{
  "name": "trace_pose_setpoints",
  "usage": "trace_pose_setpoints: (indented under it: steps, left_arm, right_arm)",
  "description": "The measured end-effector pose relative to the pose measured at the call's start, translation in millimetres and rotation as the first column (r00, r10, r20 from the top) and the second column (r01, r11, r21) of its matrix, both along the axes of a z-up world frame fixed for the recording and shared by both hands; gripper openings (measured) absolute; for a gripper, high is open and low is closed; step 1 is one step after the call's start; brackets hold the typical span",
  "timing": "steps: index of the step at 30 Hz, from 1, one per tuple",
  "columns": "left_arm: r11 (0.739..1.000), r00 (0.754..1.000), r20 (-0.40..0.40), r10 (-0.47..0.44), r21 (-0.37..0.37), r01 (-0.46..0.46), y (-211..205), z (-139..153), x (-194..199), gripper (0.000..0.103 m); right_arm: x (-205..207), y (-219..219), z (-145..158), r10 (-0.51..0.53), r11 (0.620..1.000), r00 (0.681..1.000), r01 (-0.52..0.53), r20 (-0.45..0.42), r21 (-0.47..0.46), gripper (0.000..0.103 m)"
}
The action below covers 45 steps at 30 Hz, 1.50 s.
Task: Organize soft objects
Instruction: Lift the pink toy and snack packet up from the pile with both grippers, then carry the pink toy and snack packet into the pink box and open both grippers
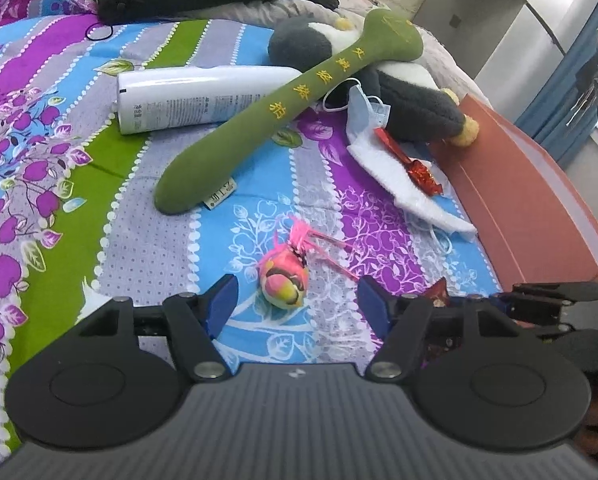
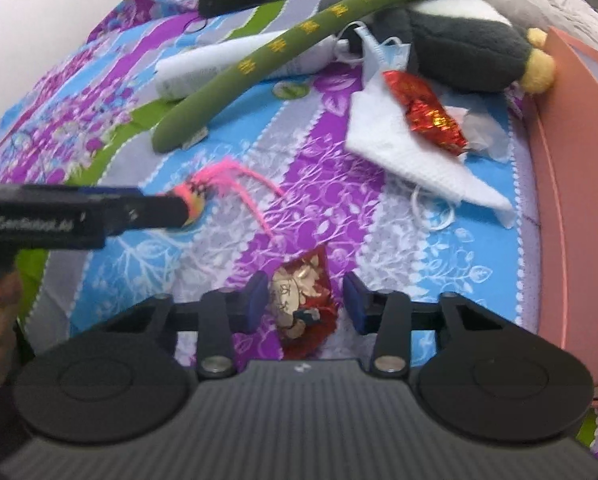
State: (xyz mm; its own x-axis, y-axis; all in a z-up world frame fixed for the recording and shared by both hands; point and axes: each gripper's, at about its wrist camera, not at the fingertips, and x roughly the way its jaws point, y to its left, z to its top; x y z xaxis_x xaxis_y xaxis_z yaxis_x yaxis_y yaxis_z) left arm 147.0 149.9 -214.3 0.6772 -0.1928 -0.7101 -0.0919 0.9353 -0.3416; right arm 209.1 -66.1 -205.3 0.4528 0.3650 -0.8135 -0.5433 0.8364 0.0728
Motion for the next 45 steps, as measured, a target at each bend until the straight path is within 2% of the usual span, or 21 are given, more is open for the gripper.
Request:
trace_pose_setpoints:
  steps: [4,11,14,16,19,24,31,34,45]
  left_arm:
    - [1.0,1.0,-0.005,-0.007,0.022,0.007,-1,-4,5,0.067]
    - [0.995,1.0,-0.008,-0.026,0.094,0.027,-11,-10,15,0.059]
    - [0.987,0.999,-0.01,-0.036,0.157,0.037,-18,-14,21,0.048]
    - [0.98,0.999,-0.011,-0.045,0.192,0.046,-24,-17,24,0.034]
    - [0.972,0.999,-0.013,-0.04,0.232,0.042,-30,-16,24,0.033]
    - [0.98,1.0,0.01,-0.021,0.198,0.019,-35,-4,17,0.033]
    - [0.994,0.999,0.04,0.033,0.102,-0.037,-36,31,1,0.033]
    - [0.997,0.997,0.06,0.047,0.058,-0.051,-38,50,-5,0.033]
    - [0.998,0.978,0.206,0.046,0.022,-0.052,-64,147,-8,0.033]
  right_arm:
    - [-6,4,0,0.018,0.999,1.0,-0.018,0.016,-0.038,0.037]
    - [-11,-7,12,-0.024,0.999,0.999,0.025,0.047,-0.021,0.036]
    - [-9,-15,11,-0.077,0.997,0.996,0.077,0.047,-0.011,0.036]
    - [-8,-20,8,-0.11,0.994,0.993,0.11,0.038,-0.004,0.036]
    - [-7,-26,4,-0.153,0.988,0.988,0.153,0.014,0.015,0.036]
    - [-10,-29,7,-0.186,0.982,0.983,0.185,0.014,0.031,0.036]
    - [-19,-35,28,-0.212,0.975,0.976,0.208,0.044,0.071,0.036]
    - [-23,-40,44,-0.22,0.972,0.974,0.213,0.063,0.096,0.036]
    - [-28,-66,127,-0.257,0.955,0.947,0.217,0.195,0.205,0.036]
